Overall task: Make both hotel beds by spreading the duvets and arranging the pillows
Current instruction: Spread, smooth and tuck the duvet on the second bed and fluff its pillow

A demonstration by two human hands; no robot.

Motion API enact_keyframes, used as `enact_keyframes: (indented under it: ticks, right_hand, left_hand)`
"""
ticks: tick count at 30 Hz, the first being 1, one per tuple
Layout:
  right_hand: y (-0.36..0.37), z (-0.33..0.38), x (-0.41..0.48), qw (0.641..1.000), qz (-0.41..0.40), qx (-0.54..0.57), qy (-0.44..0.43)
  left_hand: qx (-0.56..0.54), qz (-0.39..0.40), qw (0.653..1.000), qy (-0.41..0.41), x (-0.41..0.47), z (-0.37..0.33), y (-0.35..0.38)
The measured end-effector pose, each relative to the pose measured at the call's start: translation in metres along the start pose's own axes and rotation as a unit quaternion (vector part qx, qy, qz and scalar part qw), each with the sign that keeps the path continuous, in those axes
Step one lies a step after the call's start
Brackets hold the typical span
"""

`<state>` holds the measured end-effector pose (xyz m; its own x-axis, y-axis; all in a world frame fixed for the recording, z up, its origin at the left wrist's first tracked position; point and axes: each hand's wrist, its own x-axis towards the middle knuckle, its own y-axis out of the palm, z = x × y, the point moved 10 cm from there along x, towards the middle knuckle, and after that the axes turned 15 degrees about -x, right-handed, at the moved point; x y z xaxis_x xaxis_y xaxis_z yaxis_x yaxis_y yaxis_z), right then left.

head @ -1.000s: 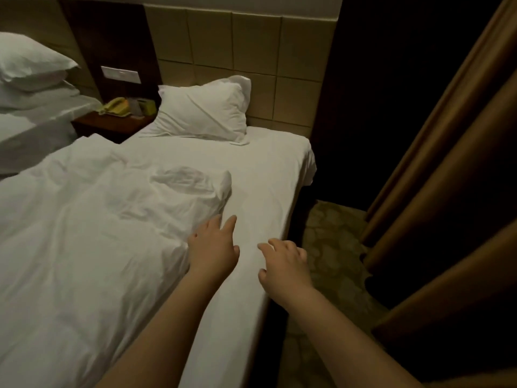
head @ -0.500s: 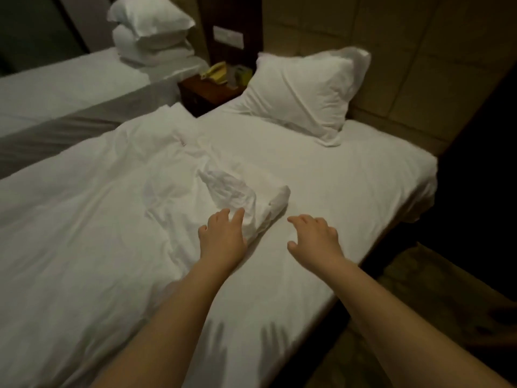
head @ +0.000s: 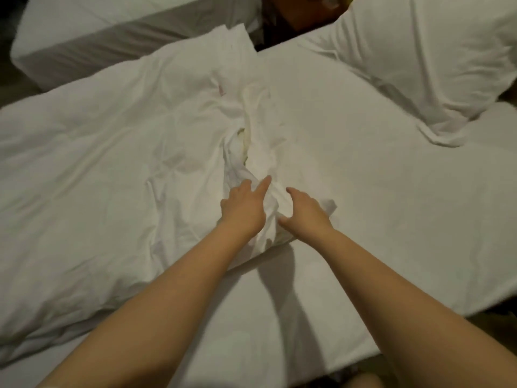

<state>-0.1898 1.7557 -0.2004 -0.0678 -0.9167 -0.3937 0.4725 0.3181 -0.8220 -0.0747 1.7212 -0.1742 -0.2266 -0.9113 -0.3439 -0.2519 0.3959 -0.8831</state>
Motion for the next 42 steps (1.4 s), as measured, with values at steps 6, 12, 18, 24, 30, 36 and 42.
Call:
enact_keyframes:
  ticks: [6, 12, 18, 24, 30, 36, 42]
  right_hand:
    - [0.060, 0.005, 0.065, 0.989, 0.094, 0.027, -0.111]
    - [0.087, 0.025, 0.061, 0.972, 0.149, 0.070, -0.169]
    - [0.048, 0.006, 0.058, 0.975, 0.021, -0.062, -0.212]
    - [0.087, 0.013, 0.033, 0.916, 0.180, -0.110, -0.341]
    - [0.097, -0.009, 0.009, 0.938, 0.166, -0.132, -0.275]
    - [0.086, -0.042, 0.024, 0.967, 0.196, -0.090, -0.133]
    - [-0.025, 0.026, 0.060, 0.975, 0.141, -0.016, -0.169]
  left_hand:
    - [0.188, 0.057, 0.980, 0.007, 0.046, -0.007, 0.024]
    - [0.267, 0.095, 0.957, -0.067, 0.052, 0.018, 0.013]
    - [0.203, 0.157, 0.966, 0.042, 0.029, -0.013, 0.020]
    - [0.240, 0.206, 0.946, 0.068, 0.016, -0.022, 0.018]
    - [0.341, 0.273, 0.899, 0.034, 0.010, -0.015, 0.054]
    - [0.270, 0.143, 0.946, 0.111, 0.011, -0.025, 0.029]
    - [-0.029, -0.202, 0.978, 0.037, 0.017, -0.014, -0.090]
